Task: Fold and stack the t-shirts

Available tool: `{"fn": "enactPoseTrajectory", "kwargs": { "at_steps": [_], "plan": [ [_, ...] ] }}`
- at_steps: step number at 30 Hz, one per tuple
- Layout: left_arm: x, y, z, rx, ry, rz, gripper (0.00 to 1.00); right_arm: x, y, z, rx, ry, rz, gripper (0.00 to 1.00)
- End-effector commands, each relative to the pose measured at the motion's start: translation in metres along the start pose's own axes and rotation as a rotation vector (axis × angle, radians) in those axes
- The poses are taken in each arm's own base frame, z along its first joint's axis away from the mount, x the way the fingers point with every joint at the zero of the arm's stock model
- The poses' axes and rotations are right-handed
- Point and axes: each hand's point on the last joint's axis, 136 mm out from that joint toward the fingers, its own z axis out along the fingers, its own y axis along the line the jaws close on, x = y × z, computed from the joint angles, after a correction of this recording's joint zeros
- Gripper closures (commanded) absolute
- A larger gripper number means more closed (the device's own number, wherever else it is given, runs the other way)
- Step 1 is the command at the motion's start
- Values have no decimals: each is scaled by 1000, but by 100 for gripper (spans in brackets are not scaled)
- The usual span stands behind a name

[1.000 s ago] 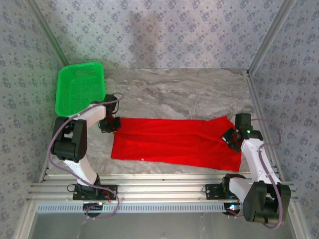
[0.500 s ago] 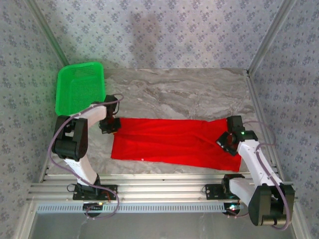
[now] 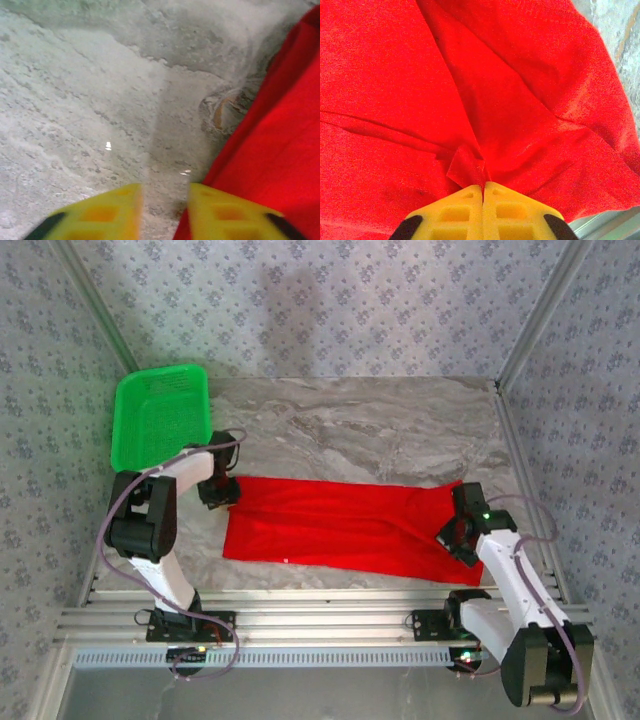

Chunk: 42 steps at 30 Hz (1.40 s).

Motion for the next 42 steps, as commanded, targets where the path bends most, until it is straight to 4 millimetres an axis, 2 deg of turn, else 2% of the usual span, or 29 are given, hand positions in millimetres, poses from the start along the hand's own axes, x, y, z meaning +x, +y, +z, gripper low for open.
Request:
{"fn": "enactPoseTrajectory", "kwargs": {
  "at_steps": [1,4,7,10,13,14,17,21,24,26,28,31,36,42],
  "plan": [
    [-7,2,-7,-34,-9,-17,48,11,-10,3,47,43,8,73],
    [-14,0,-19,-26,-30,-28,38,7,-7,-6,41,31,4,61],
    [-25,-8,-43,-2,-87,-27,32,-3,7,-23,-16,6,-41,49],
    [-35,-25,-71,45,-152,-16,29,-12,29,-39,-103,-15,-111,40],
    [-41,-51,-99,118,-216,18,27,-21,66,-50,-258,-28,-200,34],
    [-41,-64,-108,166,-233,36,27,-18,82,-50,-324,4,-246,33],
    [-41,-103,-130,321,-266,76,26,-13,108,-36,-397,117,-366,33],
    [-39,-143,-170,489,-356,159,23,-14,123,-9,-395,201,-487,35],
    [-33,-163,-206,607,-430,207,17,-19,129,7,-376,219,-523,36],
    [-28,-168,-228,676,-466,220,14,-27,131,16,-356,207,-554,37],
    [-23,-169,-245,717,-495,236,7,-31,135,22,-347,203,-577,39],
    [-12,-169,-260,751,-503,257,6,-36,138,30,-329,207,-608,41],
    [9,-161,-271,776,-497,280,6,-40,144,37,-330,222,-647,51],
    [24,-133,-267,712,-498,253,6,-35,142,40,-333,236,-669,67]
  ]
}}
